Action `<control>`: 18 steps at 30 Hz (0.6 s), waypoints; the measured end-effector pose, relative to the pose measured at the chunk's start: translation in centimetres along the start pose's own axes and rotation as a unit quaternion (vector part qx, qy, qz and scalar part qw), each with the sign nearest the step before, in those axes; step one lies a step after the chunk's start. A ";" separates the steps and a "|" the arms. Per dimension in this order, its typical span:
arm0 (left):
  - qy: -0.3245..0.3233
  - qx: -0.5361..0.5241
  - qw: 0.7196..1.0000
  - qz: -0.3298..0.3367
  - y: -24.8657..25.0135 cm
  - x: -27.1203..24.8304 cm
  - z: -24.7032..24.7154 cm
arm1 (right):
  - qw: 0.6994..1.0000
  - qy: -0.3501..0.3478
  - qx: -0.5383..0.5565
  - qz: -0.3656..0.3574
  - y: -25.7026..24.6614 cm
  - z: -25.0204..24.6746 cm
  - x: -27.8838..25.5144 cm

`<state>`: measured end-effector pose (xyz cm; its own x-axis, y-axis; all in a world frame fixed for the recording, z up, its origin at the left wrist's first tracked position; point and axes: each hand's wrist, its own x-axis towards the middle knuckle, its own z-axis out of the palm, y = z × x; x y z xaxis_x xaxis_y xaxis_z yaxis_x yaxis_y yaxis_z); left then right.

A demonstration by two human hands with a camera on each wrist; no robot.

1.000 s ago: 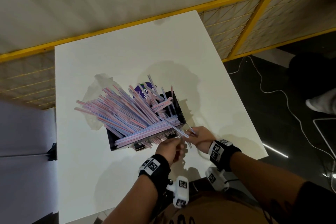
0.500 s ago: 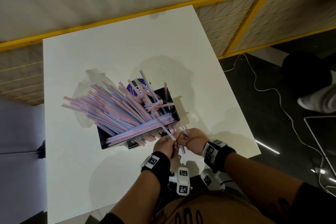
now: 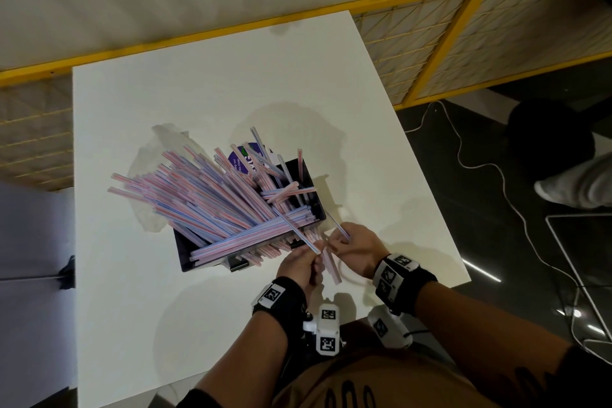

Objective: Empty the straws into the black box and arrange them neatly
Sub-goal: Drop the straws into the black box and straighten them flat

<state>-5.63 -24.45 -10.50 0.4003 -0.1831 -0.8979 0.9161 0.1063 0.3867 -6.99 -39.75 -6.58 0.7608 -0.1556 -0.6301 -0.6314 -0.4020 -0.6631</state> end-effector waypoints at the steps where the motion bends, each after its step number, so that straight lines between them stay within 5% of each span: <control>1: 0.000 0.007 1.000 0.001 0.0 0.0 -0.1 | 1.000 0.024 0.000 -0.015 -0.2 0.0 0.0; 5: 0.023 0.060 0.998 0.008 0.4 -0.1 -0.2 | 0.997 -0.013 -0.031 -0.074 -1.3 0.5 0.3; 9: 0.052 0.197 0.978 0.036 0.7 -0.5 0.1 | 0.996 -0.017 -0.065 -0.059 -1.8 1.5 0.9; 15: 0.001 0.296 0.950 0.098 1.3 -2.2 -0.2 | 0.996 -0.004 -0.081 -0.032 -1.4 1.7 2.5; 18: 0.001 0.265 0.954 0.141 2.1 -3.6 -1.1 | 0.997 -0.008 -0.064 -0.043 -0.8 1.4 2.6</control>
<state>-5.19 -22.49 -6.71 0.6333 -0.2182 -0.7425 0.6558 -0.3580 0.6646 -4.70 -38.59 -8.29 0.8079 -0.1023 -0.5804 -0.5395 -0.5246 -0.6586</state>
